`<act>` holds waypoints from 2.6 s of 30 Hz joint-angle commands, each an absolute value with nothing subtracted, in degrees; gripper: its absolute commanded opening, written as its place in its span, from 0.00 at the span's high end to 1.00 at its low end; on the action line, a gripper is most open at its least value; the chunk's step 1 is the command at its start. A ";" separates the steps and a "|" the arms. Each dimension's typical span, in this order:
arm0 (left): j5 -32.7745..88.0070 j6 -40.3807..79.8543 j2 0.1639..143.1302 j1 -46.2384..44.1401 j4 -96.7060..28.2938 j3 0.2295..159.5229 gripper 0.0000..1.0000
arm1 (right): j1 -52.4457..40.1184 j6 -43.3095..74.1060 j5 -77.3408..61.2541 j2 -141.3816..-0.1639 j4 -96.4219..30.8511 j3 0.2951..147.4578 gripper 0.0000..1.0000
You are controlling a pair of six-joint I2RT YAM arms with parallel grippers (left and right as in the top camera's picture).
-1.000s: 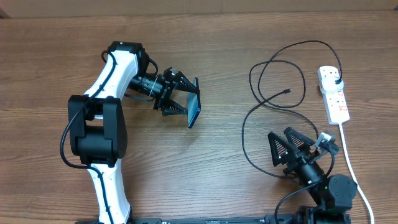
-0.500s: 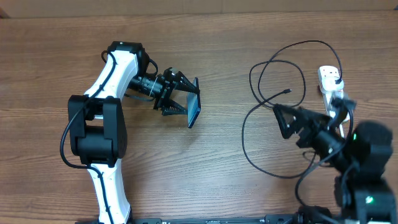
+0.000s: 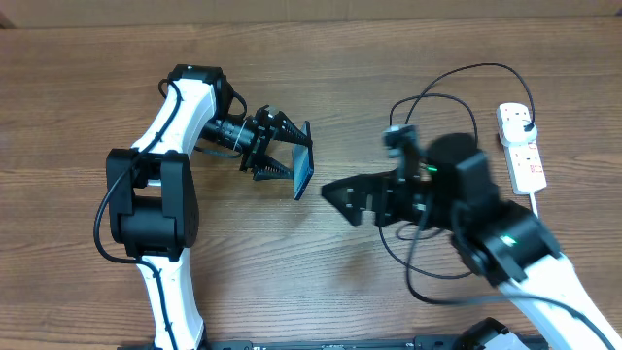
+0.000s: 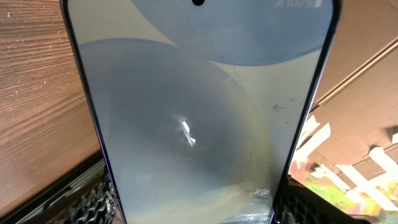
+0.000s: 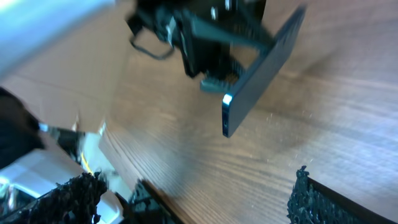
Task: Plug charger to phone and switch on socket
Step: 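Move the right gripper toward the phone held by the left gripper, then grasp the phone's edge with the right gripper beside the left gripper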
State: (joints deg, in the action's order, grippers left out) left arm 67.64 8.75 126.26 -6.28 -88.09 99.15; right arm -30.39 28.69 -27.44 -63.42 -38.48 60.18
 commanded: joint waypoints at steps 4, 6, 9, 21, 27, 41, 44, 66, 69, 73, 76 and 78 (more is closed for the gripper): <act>70.52 7.68 126.30 -6.39 -88.20 100.77 0.30 | -32.32 30.20 -26.59 -71.37 -35.51 61.14 0.00; 70.54 7.68 126.30 -6.39 -88.20 100.77 0.30 | -33.04 30.22 -25.85 -72.29 -34.70 61.14 0.00; 70.54 7.70 126.30 -6.39 -88.20 100.77 0.30 | -35.68 32.80 -18.98 -72.55 -34.09 61.14 0.00; 70.54 7.70 126.30 -6.39 -88.20 100.77 0.29 | -49.87 53.80 19.68 -72.88 -31.92 61.10 0.00; 70.54 7.70 126.30 -6.39 -88.18 100.77 0.29 | -49.89 53.58 19.64 -74.91 -29.65 61.10 0.00; 70.54 7.73 126.30 -6.39 -87.79 100.77 0.28 | -51.42 53.58 19.46 -81.41 -26.06 61.10 0.00; 70.52 7.70 126.30 -6.39 -87.79 100.77 0.28 | -52.16 53.28 19.46 -83.05 -24.38 61.10 0.00; 70.52 7.70 126.30 -6.39 -87.77 100.77 0.28 | -52.84 45.76 24.64 -86.52 -17.85 61.10 0.36; 70.52 7.70 126.30 -6.39 -87.77 100.77 0.28 | -52.82 45.76 25.80 -87.37 -17.80 61.10 0.39; 70.52 7.70 126.30 -6.39 -87.77 100.77 0.28 | -52.86 45.74 27.00 -88.27 -17.37 61.10 0.43; 70.52 7.70 126.30 -6.39 -87.79 100.77 0.28 | -53.32 45.76 27.24 -89.01 -17.08 61.10 0.44; 70.52 7.70 126.30 -6.39 -87.79 100.77 0.28 | -53.98 45.76 29.10 -89.41 -16.34 61.10 0.45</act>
